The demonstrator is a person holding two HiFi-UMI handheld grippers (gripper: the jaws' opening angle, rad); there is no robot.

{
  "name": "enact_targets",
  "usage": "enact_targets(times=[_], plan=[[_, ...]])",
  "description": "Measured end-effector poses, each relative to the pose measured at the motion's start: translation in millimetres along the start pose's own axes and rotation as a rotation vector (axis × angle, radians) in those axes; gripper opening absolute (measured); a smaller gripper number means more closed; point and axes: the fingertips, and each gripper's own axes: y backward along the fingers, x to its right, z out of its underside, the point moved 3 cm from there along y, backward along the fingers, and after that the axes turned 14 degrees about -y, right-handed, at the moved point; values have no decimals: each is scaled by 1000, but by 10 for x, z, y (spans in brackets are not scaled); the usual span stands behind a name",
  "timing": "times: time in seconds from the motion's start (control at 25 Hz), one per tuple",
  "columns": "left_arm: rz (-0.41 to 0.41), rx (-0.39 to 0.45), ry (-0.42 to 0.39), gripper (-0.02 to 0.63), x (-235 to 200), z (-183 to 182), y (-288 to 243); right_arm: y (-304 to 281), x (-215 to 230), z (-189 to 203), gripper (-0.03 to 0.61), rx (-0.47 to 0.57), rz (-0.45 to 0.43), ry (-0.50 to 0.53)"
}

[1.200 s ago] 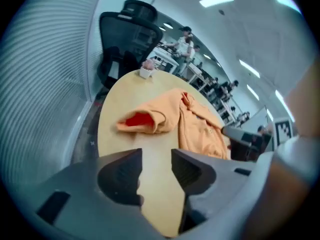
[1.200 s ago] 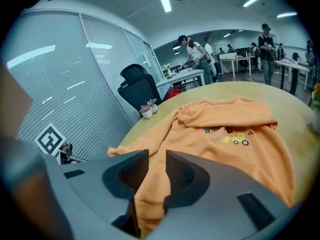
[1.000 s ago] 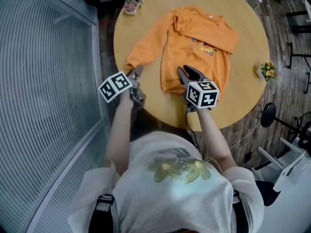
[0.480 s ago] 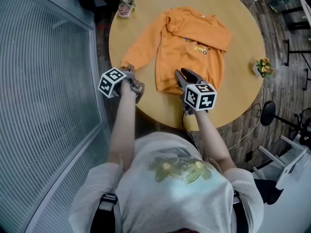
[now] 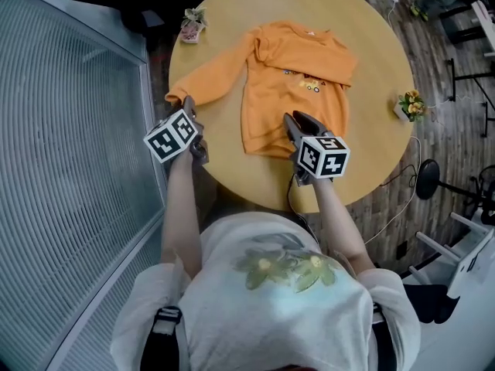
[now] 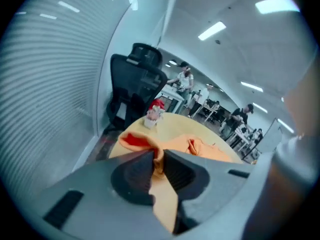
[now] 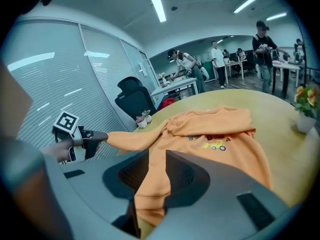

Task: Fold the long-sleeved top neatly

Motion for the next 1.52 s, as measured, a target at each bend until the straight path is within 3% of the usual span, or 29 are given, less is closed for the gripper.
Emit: enact_targets(times=[0.16,0.52,0.72,0.96,1.24,1.52], plan=[[-20,91,-178,57,-86,-565,-3,104,146,-131,115,42,28,-21],[-39,187,-399,57,187,-1351,-93,238,404,-346,115,103,68,-63],[40,235,-567,57,758,-1722,-201,283,559,-451,115,134,92,-87],[204,323,-722,57,1828,-2097,-348,380,797,-526,115,167,131,-131],[502,350,-771,57,3217,-1947,-584,550,1164,-571,115,198,184,-200],[671,202,-842,52,4231,-1189,-1125,706,1476,-637,115,224,217,-259]])
